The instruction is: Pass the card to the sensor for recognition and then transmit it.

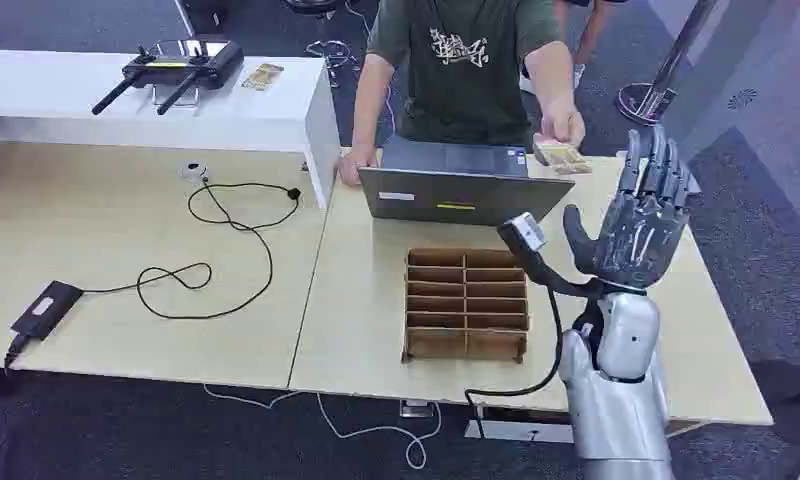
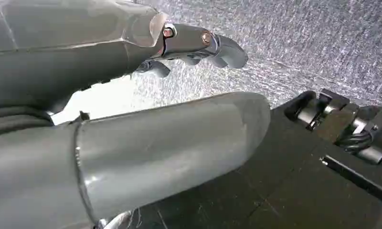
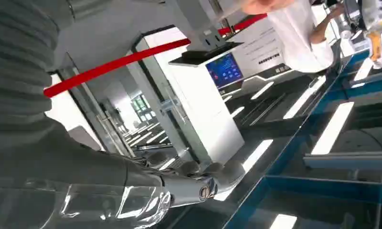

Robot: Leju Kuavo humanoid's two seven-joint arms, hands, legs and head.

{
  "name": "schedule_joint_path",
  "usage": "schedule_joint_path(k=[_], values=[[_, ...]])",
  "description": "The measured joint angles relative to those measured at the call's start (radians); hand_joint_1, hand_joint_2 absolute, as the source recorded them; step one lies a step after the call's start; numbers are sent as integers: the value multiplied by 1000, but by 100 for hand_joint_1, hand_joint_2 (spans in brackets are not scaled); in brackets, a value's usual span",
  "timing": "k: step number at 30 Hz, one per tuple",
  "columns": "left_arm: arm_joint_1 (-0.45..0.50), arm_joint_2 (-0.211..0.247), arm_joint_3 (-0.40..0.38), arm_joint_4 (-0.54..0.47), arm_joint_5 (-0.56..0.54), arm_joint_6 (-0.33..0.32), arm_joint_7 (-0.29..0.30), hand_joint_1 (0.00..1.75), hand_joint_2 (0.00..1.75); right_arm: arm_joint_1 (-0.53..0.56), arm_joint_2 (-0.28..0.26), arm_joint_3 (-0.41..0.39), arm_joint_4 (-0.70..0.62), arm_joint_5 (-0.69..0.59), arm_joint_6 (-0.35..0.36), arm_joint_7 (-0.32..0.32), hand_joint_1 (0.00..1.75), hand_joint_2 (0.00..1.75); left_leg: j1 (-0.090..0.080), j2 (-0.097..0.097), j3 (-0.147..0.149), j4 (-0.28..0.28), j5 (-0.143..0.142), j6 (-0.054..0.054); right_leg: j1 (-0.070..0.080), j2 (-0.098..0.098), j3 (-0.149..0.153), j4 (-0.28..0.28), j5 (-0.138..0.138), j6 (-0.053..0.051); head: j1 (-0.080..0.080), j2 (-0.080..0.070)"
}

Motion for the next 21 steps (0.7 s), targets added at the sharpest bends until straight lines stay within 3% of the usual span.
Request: schedule_joint_path(k=[10, 21], values=[[-2, -1, -14, 0, 10, 16, 12, 0, 0, -325, -39, 123, 409, 2, -7, 52, 0, 175, 0, 0, 0, 0, 2, -1, 0, 0, 0, 0, 2, 0, 0, 0], [-1, -1, -14, 0, 21, 24, 14, 0, 0, -496, -32, 214, 666, 2, -11, 55, 0, 175, 0, -1, 0, 0, 3, -1, 0, -1, 0, 0, 2, 0, 0, 0]])
